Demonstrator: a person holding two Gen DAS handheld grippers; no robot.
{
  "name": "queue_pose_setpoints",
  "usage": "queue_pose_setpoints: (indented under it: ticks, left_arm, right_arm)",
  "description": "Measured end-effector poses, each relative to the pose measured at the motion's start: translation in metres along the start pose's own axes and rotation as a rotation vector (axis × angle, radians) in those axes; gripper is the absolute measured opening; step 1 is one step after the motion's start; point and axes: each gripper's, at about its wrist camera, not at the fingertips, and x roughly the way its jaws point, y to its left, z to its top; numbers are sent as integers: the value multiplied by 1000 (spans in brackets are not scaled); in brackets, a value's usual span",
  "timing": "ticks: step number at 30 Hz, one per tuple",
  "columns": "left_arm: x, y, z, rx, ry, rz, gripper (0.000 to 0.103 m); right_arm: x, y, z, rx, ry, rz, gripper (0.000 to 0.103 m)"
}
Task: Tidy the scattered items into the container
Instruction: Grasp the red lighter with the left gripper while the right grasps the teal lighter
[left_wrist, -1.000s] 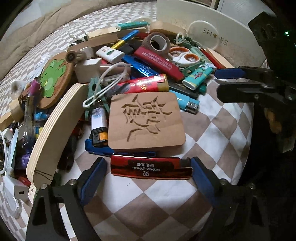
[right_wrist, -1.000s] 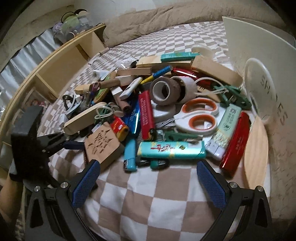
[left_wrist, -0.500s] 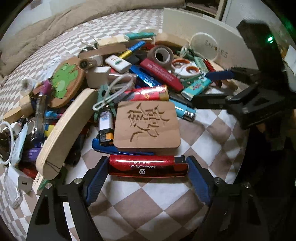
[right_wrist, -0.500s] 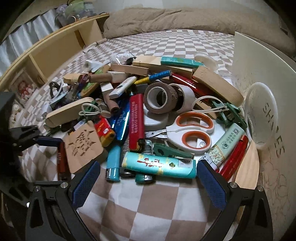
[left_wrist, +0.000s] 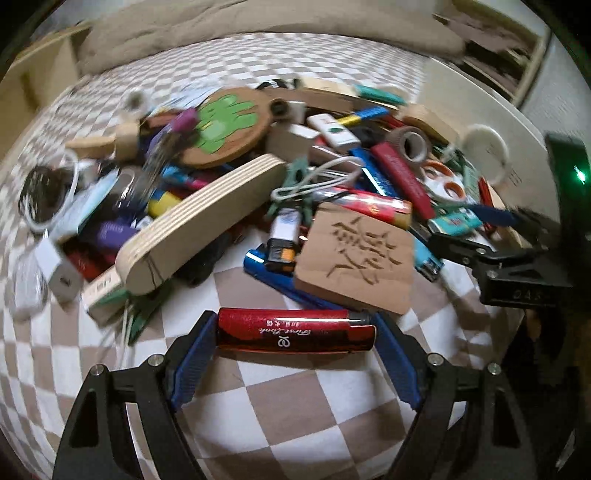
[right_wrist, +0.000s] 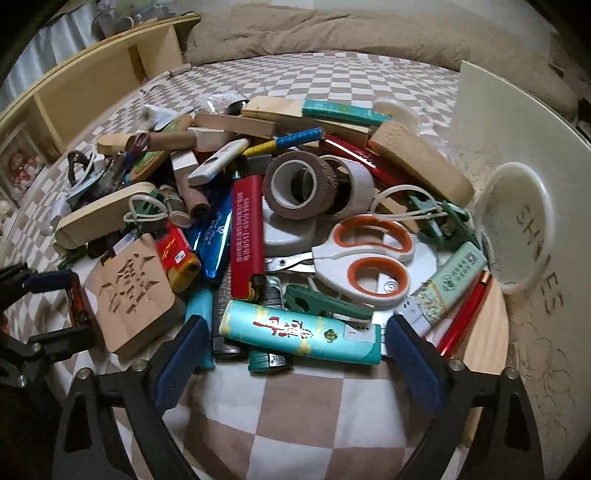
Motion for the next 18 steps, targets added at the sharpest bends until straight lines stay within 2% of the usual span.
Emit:
queue_pose_setpoints:
  ticks: [2, 4, 8, 11, 15, 17, 18]
  left_arm:
    - [3, 2, -2, -48, -8, 16, 84]
    - [7, -1, -3, -68, -20, 38, 84]
    - [6, -11, -9, -69, -50, 108, 84]
    - [6, -18, -15, -57, -65, 161, 84]
    - [8, -22, -20, -56, -73, 197, 84]
    - [8, -22, -21, -70, -76, 214, 87]
    - [9, -21, -22, -78, -78, 224, 92]
  right_arm:
    - [-2, -6, 1, 31, -2, 3, 84]
    - [-2, -8, 2, 49, 1, 6, 84]
    - [-2, -2, 0, 13, -8, -31, 84]
    - [-6, -2, -5, 22, -11, -12, 84]
    - [-17, 2, -17, 3, -5, -4, 84]
    - [-21, 3, -22, 1, 3, 12, 84]
    - [-24, 4, -25, -4, 6, 14, 83]
